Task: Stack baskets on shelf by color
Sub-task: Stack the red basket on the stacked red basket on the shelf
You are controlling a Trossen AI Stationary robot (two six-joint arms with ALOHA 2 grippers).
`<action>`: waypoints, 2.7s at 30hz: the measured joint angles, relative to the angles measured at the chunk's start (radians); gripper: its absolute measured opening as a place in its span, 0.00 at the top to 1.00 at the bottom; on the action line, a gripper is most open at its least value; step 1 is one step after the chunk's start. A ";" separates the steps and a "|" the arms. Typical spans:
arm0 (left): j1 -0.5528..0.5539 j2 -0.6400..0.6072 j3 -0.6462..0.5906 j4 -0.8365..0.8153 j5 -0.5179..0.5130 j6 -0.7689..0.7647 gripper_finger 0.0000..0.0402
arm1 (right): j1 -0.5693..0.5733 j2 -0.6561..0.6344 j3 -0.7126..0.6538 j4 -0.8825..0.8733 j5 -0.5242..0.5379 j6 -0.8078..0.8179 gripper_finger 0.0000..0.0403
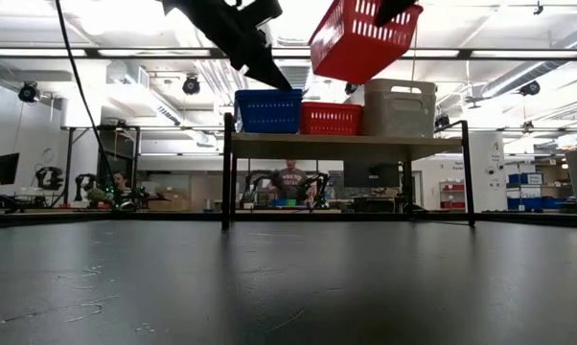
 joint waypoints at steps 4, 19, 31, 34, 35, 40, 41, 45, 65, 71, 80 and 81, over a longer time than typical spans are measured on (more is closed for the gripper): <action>0.008 0.021 -0.001 -0.003 -0.001 0.000 0.71 | 0.000 0.019 0.000 -0.001 0.000 0.000 0.98; 0.007 0.015 0.000 -0.042 -0.031 0.001 0.93 | 0.000 0.025 0.000 -0.002 0.008 -0.008 0.98; 0.008 -0.009 0.001 -0.100 -0.075 0.002 0.97 | 0.000 0.025 0.000 0.003 0.008 -0.010 0.98; 0.008 -0.010 0.001 -0.099 -0.075 0.002 0.97 | 0.000 0.025 0.000 0.003 0.008 -0.005 0.98; 0.008 -0.010 0.001 -0.099 -0.075 0.002 0.97 | 0.000 0.025 0.000 0.003 0.008 -0.003 0.98; 0.008 -0.015 0.002 -0.099 -0.075 0.002 0.93 | 0.000 0.025 0.000 0.003 0.008 0.000 0.98; 0.008 -0.016 0.002 -0.098 -0.075 0.002 0.91 | 0.000 0.025 0.003 0.002 0.008 0.000 0.98; 0.014 -0.021 0.002 -0.098 -0.076 0.001 0.85 | 0.000 0.024 0.025 0.003 0.008 0.001 0.98; -0.087 -0.168 -0.003 -0.088 -0.071 -0.051 0.77 | -0.203 0.175 0.266 0.125 0.007 -0.177 0.98; -0.155 -0.247 -0.093 0.009 -0.071 -0.054 0.77 | -0.351 0.317 0.428 -0.002 -0.086 -0.231 0.98; -0.174 -0.400 -0.361 0.379 -0.076 -0.015 0.77 | -0.498 0.439 0.540 -0.157 -0.257 -0.271 0.98; -0.174 -0.413 -0.385 0.410 -0.076 -0.001 0.77 | -0.502 0.442 0.542 -0.160 -0.258 -0.272 0.98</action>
